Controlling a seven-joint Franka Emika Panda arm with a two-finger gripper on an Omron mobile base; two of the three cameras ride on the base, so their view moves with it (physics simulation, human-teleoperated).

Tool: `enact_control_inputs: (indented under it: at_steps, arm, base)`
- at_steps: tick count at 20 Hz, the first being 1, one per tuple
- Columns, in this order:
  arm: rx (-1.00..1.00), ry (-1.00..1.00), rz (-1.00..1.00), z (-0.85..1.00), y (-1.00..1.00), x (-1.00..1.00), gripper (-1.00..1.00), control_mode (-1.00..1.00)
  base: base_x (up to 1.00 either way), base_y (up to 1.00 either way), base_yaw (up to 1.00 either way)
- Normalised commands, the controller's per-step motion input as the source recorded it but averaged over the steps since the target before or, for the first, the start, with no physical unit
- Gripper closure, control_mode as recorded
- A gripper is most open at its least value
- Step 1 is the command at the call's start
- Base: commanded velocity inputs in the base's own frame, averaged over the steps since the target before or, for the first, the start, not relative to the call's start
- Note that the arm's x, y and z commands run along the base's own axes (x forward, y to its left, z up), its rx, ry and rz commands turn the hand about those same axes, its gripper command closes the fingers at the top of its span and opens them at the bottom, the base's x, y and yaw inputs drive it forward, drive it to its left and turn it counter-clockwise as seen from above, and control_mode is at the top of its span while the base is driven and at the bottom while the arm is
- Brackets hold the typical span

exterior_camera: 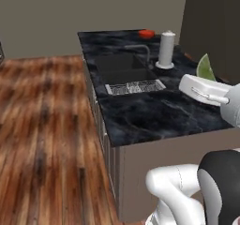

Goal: There is a bowl on the dining counter. Grab a lemon wedge from the fridge and place it in the bowl. Then get the liquor bottle and glass cup from the cabinet and place them next to the bowl.

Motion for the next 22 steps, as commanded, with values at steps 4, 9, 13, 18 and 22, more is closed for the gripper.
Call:
enact_control_inputs:
  at_steps: [4,9,13,18,22]
  arm:
    - [0.00,0.00,0.00,0.00,0.00,0.00,1.00,1.00]
    - [0.00,0.00,0.00,0.00,0.00,0.00,1.00,1.00]
    - [0.00,0.00,0.00,0.00,0.00,0.00,1.00,1.00]
    - [0.00,0.00,0.00,0.00,0.00,0.00,1.00,1.00]
    - [0.00,0.00,0.00,0.00,0.00,0.00,1.00,1.00]
  base:
    - [-0.53,-0.90,-0.20]
    - [-0.54,-0.94,-0.18]
    - [-0.50,-0.99,-0.14]
    - [-0.32,-1.00,-0.09]
    - [-0.04,-1.00,-0.04]
